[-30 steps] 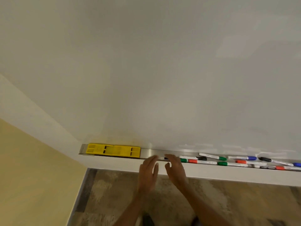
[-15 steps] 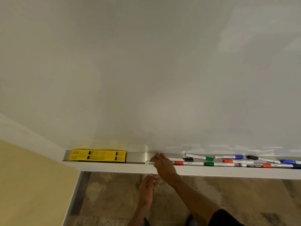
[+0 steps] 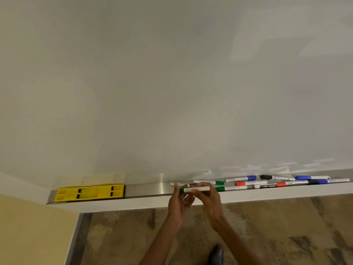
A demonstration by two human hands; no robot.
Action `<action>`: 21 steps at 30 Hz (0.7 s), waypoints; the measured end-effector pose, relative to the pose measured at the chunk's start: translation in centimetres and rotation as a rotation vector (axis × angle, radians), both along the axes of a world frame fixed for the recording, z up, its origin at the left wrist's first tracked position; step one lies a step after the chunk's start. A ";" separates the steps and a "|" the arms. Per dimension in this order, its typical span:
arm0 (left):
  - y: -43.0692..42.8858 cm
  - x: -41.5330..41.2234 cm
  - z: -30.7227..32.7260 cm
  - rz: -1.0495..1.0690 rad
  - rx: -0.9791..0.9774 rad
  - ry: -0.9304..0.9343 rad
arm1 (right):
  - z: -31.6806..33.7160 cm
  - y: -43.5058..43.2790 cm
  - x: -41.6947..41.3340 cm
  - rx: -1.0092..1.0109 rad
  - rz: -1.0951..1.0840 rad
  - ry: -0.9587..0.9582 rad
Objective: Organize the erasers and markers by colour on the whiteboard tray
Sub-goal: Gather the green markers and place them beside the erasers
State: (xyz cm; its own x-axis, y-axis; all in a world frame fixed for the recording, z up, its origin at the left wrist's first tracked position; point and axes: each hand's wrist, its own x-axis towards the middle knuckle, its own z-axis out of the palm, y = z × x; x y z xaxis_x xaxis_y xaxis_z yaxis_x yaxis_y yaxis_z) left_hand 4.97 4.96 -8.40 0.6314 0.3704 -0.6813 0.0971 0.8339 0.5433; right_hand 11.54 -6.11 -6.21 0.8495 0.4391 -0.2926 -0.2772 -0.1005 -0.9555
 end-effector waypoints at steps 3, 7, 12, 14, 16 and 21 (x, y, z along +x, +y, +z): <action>-0.9 1.1 -0.2 0.074 -0.006 -0.050 | -0.8 -2.0 1.0 -0.050 0.084 0.047; -1.3 1.5 -1.3 0.183 0.031 0.008 | -1.8 -4.1 4.7 -0.421 0.068 -0.364; -1.8 2.1 -1.5 0.041 0.367 0.106 | -2.9 -4.2 8.1 -0.965 0.348 -0.855; -2.1 2.7 -1.4 -0.032 0.519 0.107 | -3.3 -4.1 8.1 -1.068 0.431 -0.901; -2.3 3.1 -1.4 -0.118 0.670 0.104 | -3.5 -4.0 7.8 -1.092 0.414 -0.899; -3.4 4.0 -1.2 -0.239 0.832 0.101 | -3.8 -4.7 7.2 -1.082 0.364 -0.914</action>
